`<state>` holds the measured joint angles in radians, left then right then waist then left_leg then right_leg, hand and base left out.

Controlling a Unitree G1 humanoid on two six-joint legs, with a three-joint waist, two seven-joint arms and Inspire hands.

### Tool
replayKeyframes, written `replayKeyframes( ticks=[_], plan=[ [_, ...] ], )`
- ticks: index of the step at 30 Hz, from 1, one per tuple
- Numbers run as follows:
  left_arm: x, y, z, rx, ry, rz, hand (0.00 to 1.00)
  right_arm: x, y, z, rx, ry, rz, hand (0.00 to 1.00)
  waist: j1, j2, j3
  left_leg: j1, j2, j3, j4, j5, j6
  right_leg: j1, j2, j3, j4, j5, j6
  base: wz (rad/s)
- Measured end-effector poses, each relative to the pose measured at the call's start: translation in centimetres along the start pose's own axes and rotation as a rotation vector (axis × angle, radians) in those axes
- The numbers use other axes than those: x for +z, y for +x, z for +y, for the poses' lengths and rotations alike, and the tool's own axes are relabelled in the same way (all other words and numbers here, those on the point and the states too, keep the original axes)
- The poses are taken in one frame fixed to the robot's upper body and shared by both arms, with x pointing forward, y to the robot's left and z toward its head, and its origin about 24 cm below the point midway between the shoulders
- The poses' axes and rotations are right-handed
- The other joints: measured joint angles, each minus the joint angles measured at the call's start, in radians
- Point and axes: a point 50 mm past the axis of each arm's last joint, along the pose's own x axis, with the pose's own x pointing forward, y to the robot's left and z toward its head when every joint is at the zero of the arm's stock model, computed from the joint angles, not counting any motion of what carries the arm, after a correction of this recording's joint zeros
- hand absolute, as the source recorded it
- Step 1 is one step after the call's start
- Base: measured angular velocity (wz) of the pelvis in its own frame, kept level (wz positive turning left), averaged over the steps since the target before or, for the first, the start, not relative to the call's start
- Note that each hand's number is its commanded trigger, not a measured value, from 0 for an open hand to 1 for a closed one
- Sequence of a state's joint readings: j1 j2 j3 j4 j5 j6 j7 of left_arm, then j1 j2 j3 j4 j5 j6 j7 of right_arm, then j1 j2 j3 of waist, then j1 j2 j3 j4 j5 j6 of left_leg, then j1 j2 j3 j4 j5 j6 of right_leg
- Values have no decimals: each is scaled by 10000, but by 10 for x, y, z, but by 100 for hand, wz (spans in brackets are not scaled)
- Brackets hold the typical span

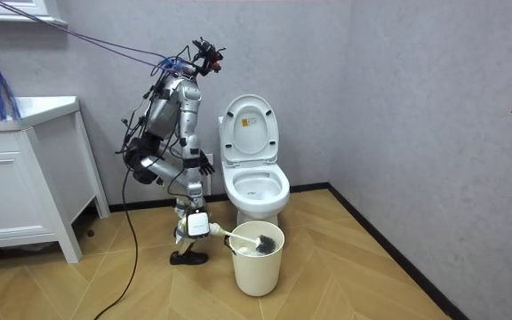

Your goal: Brush toilet

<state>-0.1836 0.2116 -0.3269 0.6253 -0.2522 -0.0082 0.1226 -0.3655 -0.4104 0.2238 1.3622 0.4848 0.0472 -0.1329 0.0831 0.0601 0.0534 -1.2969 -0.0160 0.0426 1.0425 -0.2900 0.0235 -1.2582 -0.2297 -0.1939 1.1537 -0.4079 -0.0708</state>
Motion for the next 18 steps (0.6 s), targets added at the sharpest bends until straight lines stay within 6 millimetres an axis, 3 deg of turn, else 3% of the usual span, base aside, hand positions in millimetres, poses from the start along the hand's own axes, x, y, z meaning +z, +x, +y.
replayKeyframes(
  ticks=[7,11,14,18],
  plan=[
    [-10,-4,-1,-9,-2,362,0,-4,0,6,264,262,239,100,-161,-17,-4,642,21,-4,-123,-5,-5,649,31,-13,-156,-15,26,-1],
    [-19,-8,-5,-135,-161,666,0,-26,-3,17,557,74,819,100,-229,-9,-9,1521,104,-151,-507,-10,-30,1682,78,-309,-766,77,-5,-6],
    [-29,-13,-4,-83,-219,943,0,-43,-5,22,810,105,1310,100,-213,-18,-10,2341,215,-200,-1049,26,-55,2552,437,-294,-1526,324,151,-14],
    [-44,-20,-2,-18,-346,1440,0,-55,-7,21,1000,458,1846,100,-221,-36,-30,3705,205,-106,-2054,171,-31,3848,576,-318,-2607,636,288,-12]
  ],
)
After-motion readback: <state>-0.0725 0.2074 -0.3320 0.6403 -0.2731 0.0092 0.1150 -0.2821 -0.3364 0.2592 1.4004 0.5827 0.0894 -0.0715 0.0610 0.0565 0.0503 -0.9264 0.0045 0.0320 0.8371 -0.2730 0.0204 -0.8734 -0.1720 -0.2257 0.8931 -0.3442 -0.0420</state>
